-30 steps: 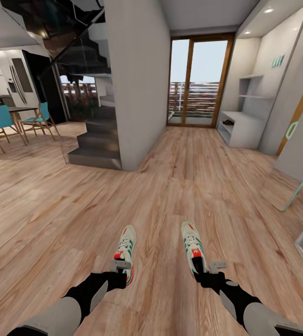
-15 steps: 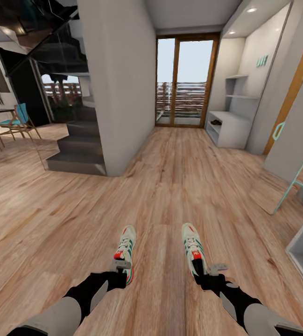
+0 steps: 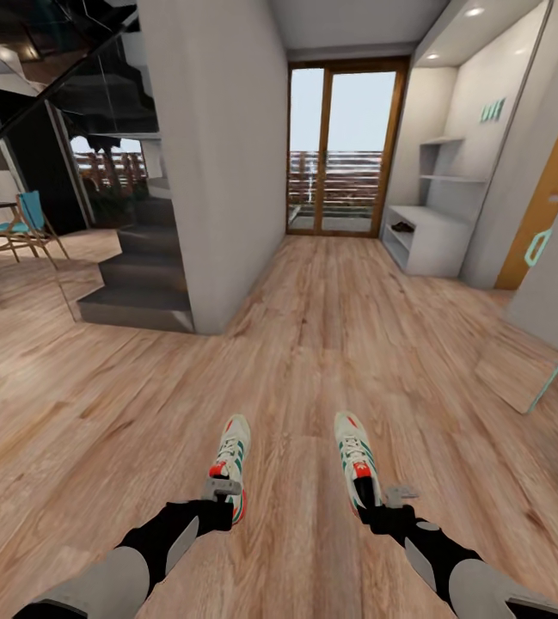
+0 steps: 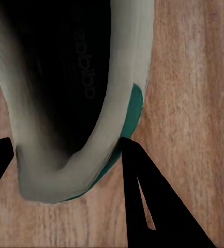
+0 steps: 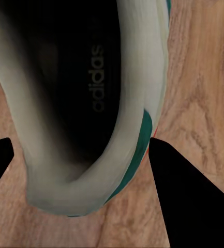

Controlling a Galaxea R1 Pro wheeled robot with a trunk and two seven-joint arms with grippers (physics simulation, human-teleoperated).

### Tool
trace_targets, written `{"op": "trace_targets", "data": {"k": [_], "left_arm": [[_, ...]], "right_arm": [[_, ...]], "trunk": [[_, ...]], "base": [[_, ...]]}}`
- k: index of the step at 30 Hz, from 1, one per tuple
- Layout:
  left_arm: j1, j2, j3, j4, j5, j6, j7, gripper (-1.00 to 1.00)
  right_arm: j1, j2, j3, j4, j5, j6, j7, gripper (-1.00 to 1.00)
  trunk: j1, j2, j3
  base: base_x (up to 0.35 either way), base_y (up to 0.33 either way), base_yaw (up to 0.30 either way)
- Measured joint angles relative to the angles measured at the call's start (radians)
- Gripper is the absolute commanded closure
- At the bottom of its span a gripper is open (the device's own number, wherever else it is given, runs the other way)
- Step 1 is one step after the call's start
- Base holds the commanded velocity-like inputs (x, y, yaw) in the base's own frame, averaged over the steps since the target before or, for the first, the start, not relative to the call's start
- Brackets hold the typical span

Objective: Pick up the two gym shoes and the two sandals from the corridor floor and place them onto the hallstand (shoe rack) in the corridor, making sure they are on the rack and not on the floor. Arrange them so the two gym shoes are next to each other and the two sandals are next to each other.

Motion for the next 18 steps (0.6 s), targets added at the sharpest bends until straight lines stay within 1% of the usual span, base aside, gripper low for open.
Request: {"op": "trace_targets", "data": {"k": [3, 6, 15, 18], "left_arm": [[0.000, 0.000, 0.000, 0.000, 0.000, 0.000, 0.000, 1.00], [0.000, -0.001, 0.000, 0.000, 0.000, -0.001, 0.000, 1.00], [0.000, -0.001, 0.000, 0.000, 0.000, -0.002, 0.000, 1.00], [0.000, -0.001, -0.001, 0.000, -0.001, -0.002, 0.000, 1.00]], "right_arm": [[0.000, 0.000, 0.000, 0.000, 0.000, 0.000, 0.000, 1.00], [0.000, 0.000, 0.000, 0.000, 0.000, 0.000, 0.000, 1.00], [0.000, 0.000, 0.000, 0.000, 0.000, 0.000, 0.000, 1.00], [0.000, 0.000, 0.000, 0.000, 0.000, 0.000, 0.000, 1.00]], "trunk": [[0.000, 0.000, -0.001], [0.000, 0.000, -0.003], [0.000, 0.000, -0.006], [0.000, 0.000, -0.006]], "base": [[0.338, 0.187, 0.000], [0.345, 0.078, 0.000], [0.349, 0.013, -0.003], [0.350, 0.002, -0.095]]}}
